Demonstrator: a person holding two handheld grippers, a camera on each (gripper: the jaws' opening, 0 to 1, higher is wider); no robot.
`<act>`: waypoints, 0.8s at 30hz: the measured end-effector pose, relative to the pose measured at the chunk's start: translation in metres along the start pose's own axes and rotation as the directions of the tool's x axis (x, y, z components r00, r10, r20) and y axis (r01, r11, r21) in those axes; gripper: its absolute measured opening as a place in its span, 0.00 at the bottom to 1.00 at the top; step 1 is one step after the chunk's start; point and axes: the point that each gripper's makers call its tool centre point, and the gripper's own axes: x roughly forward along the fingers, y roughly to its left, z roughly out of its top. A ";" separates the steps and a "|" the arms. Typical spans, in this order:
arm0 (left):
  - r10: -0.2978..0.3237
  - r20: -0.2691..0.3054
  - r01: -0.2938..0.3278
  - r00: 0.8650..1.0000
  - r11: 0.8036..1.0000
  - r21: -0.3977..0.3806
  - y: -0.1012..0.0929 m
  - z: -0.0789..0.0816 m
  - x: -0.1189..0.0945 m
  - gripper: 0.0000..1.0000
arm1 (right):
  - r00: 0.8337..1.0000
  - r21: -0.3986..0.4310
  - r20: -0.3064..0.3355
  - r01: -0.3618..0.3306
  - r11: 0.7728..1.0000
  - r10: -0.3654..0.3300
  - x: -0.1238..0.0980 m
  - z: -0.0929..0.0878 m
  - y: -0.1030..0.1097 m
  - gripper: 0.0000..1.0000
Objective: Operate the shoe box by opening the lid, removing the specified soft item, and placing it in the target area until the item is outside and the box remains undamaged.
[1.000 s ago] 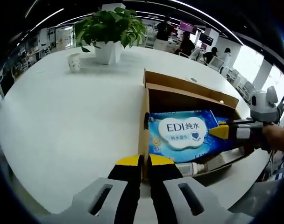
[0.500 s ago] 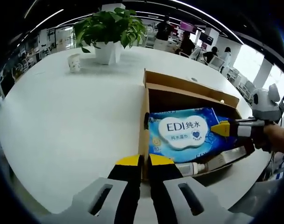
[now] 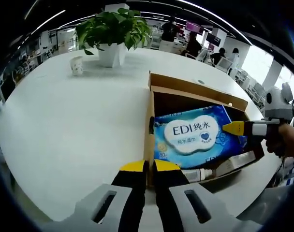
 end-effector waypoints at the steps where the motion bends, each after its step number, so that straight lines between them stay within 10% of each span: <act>1: 0.000 0.000 0.000 1.000 1.000 0.000 0.000 0.000 0.000 0.02 | 1.000 0.005 0.002 -0.004 1.000 0.004 -0.001 0.001 0.001 0.00; 24: 0.002 -0.003 -0.002 1.000 1.000 -0.003 0.000 0.001 0.000 0.02 | 0.992 0.021 0.054 -0.112 0.994 0.110 -0.017 0.023 0.038 0.00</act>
